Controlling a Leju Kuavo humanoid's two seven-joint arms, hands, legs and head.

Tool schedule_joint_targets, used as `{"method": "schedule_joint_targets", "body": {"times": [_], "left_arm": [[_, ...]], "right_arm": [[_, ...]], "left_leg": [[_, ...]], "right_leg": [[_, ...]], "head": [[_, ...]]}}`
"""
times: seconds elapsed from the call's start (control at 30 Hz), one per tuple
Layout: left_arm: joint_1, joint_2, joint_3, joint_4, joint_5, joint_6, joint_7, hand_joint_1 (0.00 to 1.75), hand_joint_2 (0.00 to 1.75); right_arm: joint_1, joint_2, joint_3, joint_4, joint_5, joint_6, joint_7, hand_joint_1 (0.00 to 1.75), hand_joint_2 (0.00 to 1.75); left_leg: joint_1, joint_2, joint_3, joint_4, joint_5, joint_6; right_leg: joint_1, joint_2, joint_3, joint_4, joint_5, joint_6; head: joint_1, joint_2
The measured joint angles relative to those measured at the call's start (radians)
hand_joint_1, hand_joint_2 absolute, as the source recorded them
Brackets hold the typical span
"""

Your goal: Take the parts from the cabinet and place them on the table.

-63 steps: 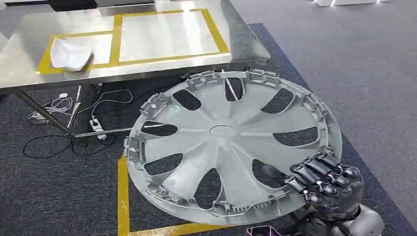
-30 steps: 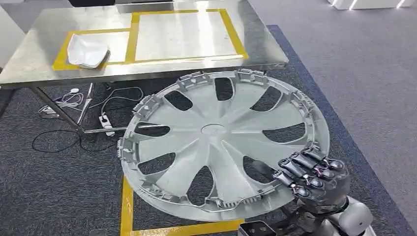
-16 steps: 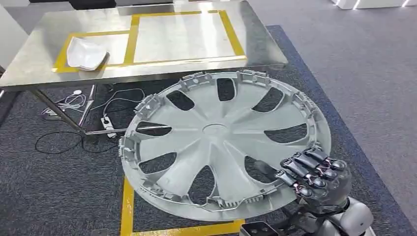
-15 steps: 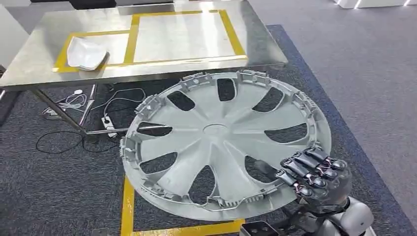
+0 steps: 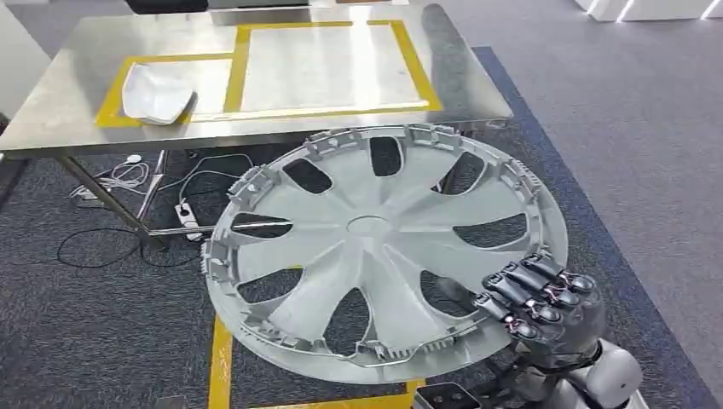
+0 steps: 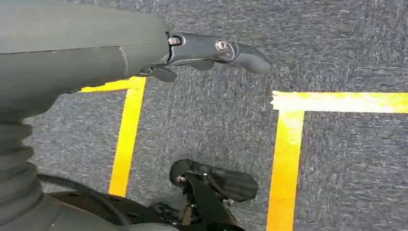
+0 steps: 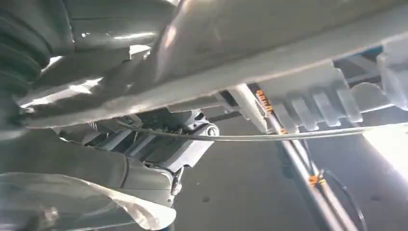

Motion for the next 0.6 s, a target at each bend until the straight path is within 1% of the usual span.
{"method": "schedule_joint_targets", "body": {"times": [0.03, 0.1, 0.13, 0.17, 0.2, 0.23, 0.27, 0.3, 0.33, 0.37, 0.4, 0.43, 0.47, 0.5, 0.53, 0.57, 0.6], "left_arm": [[-0.002, 0.000, 0.000, 0.000, -0.001, 0.000, 0.000, 0.00, 1.75], [-0.003, -0.002, 0.000, 0.000, -0.001, 0.000, 0.000, 0.00, 1.75], [-0.003, -0.002, 0.000, 0.000, -0.001, 0.000, 0.000, 0.00, 1.75], [-0.002, -0.001, 0.000, 0.000, -0.003, -0.001, 0.000, 0.00, 1.75], [0.000, -0.001, 0.000, 0.000, -0.003, -0.002, 0.000, 0.00, 1.75], [0.000, -0.002, 0.000, 0.000, -0.005, -0.003, 0.000, 0.00, 1.75], [0.000, -0.002, 0.000, 0.000, -0.008, -0.005, 0.000, 0.00, 1.75], [0.000, -0.003, 0.000, 0.000, -0.011, -0.005, 0.000, 0.00, 1.75], [-0.001, -0.004, 0.000, 0.001, -0.012, -0.007, -0.001, 0.00, 1.75], [-0.003, -0.004, 0.000, 0.001, -0.014, -0.007, -0.002, 0.00, 1.75], [-0.003, -0.004, 0.000, 0.001, -0.014, -0.008, -0.003, 0.00, 1.75], [0.000, -0.004, 0.000, 0.001, -0.015, -0.008, -0.003, 0.00, 1.75], [0.000, -0.004, 0.000, 0.001, -0.017, -0.009, -0.004, 0.00, 1.75], [-0.001, -0.003, 0.000, 0.001, -0.018, -0.009, -0.004, 0.00, 1.75], [-0.003, -0.003, 0.000, 0.001, -0.021, -0.009, -0.006, 0.00, 1.75], [-0.004, -0.003, 0.000, 0.001, -0.021, -0.009, -0.006, 0.00, 1.75], [-0.004, -0.002, 0.000, 0.001, -0.021, -0.009, -0.006, 0.00, 1.75]], "right_arm": [[-0.004, 0.000, 0.000, 0.000, 0.000, 0.000, 0.000, 1.75, 1.75], [-0.005, 0.000, 0.002, 0.001, -0.002, 0.000, 0.000, 1.75, 1.75], [-0.005, 0.000, 0.003, 0.002, -0.002, 0.000, 0.000, 1.75, 1.75], [-0.004, 0.000, 0.003, 0.005, -0.002, 0.000, 0.000, 1.75, 1.75], [-0.003, 0.000, 0.003, 0.007, -0.001, 0.000, 0.000, 1.75, 1.75], [-0.003, 0.000, 0.003, 0.010, 0.000, 0.000, 0.000, 1.75, 1.75], [-0.004, 0.000, 0.003, 0.010, 0.000, 0.000, 0.000, 1.75, 1.75], [-0.005, 0.000, 0.004, 0.011, -0.001, 0.000, 0.000, 1.75, 1.75], [-0.006, 0.000, 0.005, 0.013, -0.001, 0.000, 0.000, 1.75, 1.75], [-0.010, 0.000, 0.006, 0.013, -0.002, 0.000, 0.000, 1.75, 1.75], [-0.008, 0.000, 0.006, 0.013, -0.002, 0.000, 0.000, 1.75, 1.75], [-0.008, 0.000, 0.006, 0.013, -0.002, 0.000, 0.000, 1.75, 1.75], [-0.007, 0.000, 0.006, 0.015, -0.002, 0.000, 0.000, 1.75, 1.75], [-0.007, 0.000, 0.006, 0.016, -0.001, 0.000, 0.000, 1.75, 1.75], [-0.009, 0.000, 0.006, 0.016, -0.001, 0.000, 0.000, 1.75, 1.75], [-0.010, 0.001, 0.008, 0.016, -0.002, 0.000, 0.000, 1.75, 1.75], [-0.010, 0.001, 0.008, 0.016, -0.002, 0.000, 0.000, 1.75, 1.75]], "left_leg": [[0.000, 0.000, 0.002, 0.000, -0.003, 0.006], [-0.003, 0.000, 0.004, 0.000, -0.009, 0.013], [-0.004, 0.000, 0.007, 0.001, -0.014, 0.014], [-0.005, 0.000, 0.013, 0.001, -0.019, 0.014], [-0.005, -0.002, 0.022, 0.001, -0.025, 0.013], [-0.006, -0.004, 0.033, 0.001, -0.032, 0.012], [-0.006, -0.005, 0.045, 0.001, -0.040, 0.009], [-0.006, -0.005, 0.055, 0.000, -0.048, 0.006], [-0.009, -0.005, 0.058, 0.002, -0.053, 0.001], [-0.008, -0.005, 0.050, 0.003, -0.057, -0.006], [-0.008, -0.004, 0.054, 0.001, -0.061, -0.014], [-0.009, -0.004, 0.063, 0.011, -0.057, -0.019], [-0.009, -0.003, 0.068, 0.014, -0.061, -0.022], [-0.008, -0.002, 0.061, 0.033, -0.067, -0.027], [-0.007, -0.001, 0.042, 0.076, -0.088, -0.033], [-0.003, 0.000, 0.007, 0.137, -0.115, -0.039], [-0.001, 0.000, -0.041, 0.215, -0.152, -0.044]], "right_leg": [[0.000, 0.001, -0.029, 0.054, -0.025, 0.002], [0.000, 0.001, -0.125, 0.209, -0.087, 0.005], [0.000, 0.001, -0.174, 0.277, -0.105, 0.006], [0.000, 0.001, -0.197, 0.292, -0.092, 0.006], [0.000, 0.001, -0.196, 0.264, -0.055, 0.004], [0.001, 0.001, -0.175, 0.194, 0.002, 0.000], [0.002, 0.001, -0.141, 0.105, 0.062, -0.006], [0.003, 0.001, -0.111, 0.020, 0.111, -0.012], [0.008, 0.000, -0.110, 0.012, 0.076, -0.016], [0.011, 0.000, -0.092, -0.010, 0.055, -0.022], [0.012, 0.000, -0.096, -0.011, 0.078, -0.028], [0.011, 0.000, -0.094, -0.013, 0.073, -0.035], [0.007, 0.004, -0.076, -0.016, 0.071, -0.038], [0.002, 0.001, -0.065, -0.021, 0.069, -0.041], [0.002, 0.001, -0.057, -0.021, 0.063, -0.048], [0.002, 0.000, -0.052, -0.021, 0.058, -0.051], [0.002, 0.000, -0.046, -0.021, 0.051, -0.051]], "head": [[0.003, 0.000], [0.006, 0.000], [0.005, 0.000], [0.006, 0.000], [0.005, 0.000], [0.006, 0.000], [0.006, 0.000], [0.006, 0.000], [0.002, 0.000], [0.005, 0.000], [-0.001, 0.000], [0.001, 0.000], [-0.002, 0.000], [0.001, 0.000], [-0.004, 0.000], [-0.004, 0.000], [-0.003, 0.000]]}}
